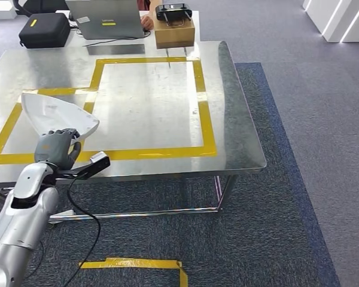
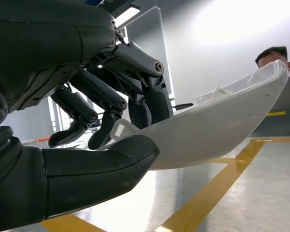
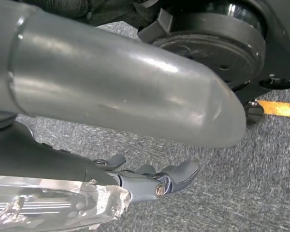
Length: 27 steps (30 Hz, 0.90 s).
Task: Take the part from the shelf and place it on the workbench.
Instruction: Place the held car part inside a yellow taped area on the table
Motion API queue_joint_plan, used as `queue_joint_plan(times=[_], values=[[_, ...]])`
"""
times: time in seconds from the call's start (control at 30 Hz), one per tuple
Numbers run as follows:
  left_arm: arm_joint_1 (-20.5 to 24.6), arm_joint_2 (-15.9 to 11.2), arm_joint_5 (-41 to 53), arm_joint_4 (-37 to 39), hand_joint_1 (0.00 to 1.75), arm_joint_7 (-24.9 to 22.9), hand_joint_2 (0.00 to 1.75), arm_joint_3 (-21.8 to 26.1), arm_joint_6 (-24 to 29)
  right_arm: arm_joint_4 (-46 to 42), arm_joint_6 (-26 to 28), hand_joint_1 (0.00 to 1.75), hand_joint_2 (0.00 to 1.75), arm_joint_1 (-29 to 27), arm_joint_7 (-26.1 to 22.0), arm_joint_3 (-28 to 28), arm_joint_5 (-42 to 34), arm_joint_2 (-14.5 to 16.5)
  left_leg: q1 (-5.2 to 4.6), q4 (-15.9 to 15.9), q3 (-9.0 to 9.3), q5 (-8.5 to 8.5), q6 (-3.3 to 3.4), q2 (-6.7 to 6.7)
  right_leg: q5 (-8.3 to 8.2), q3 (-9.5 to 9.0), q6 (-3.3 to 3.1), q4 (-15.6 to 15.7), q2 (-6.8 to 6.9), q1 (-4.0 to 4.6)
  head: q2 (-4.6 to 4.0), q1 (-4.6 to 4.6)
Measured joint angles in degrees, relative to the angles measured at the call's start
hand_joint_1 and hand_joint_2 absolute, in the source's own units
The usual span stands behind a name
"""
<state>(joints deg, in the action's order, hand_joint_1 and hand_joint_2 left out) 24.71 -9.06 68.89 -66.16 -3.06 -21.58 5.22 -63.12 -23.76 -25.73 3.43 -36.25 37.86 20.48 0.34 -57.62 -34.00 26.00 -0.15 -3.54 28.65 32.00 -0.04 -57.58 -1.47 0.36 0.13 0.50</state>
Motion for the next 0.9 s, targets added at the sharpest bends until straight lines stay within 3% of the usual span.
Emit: queue_joint_plan(times=[0.27,0.63,0.9], values=[[0.36,0.13,-0.06,1.09,1.75,-0.05,1.75,-0.06,0.0,-0.01,0.01,0.0,0.0,-0.26,0.17,0.31,-0.17,0.0,0.0,0.0,0.0,0.0,0.0,0.0,0.0,0.0,0.0,0.0,0.0,0.0,0.0,0.0],[0.68,0.16,-1.99,4.11,1.75,-1.73,1.75,1.02,0.02,-2.28,0.21,0.0,0.0,-2.17,4.85,1.54,-5.2,0.0,0.0,0.0,-0.02,0.0,0.0,0.0,0.0,0.0,0.0,0.0,0.0,0.0,0.0,-0.01],[-1.76,0.25,-2.21,7.63,1.75,-2.84,1.75,2.4,0.81,-5.21,-1.49,0.0,0.0,-4.31,6.32,2.54,-5.93,0.0,0.0,0.0,-0.03,0.01,-0.01,0.01,0.02,0.02,-0.01,0.0,0.0,0.0,0.0,0.0]])
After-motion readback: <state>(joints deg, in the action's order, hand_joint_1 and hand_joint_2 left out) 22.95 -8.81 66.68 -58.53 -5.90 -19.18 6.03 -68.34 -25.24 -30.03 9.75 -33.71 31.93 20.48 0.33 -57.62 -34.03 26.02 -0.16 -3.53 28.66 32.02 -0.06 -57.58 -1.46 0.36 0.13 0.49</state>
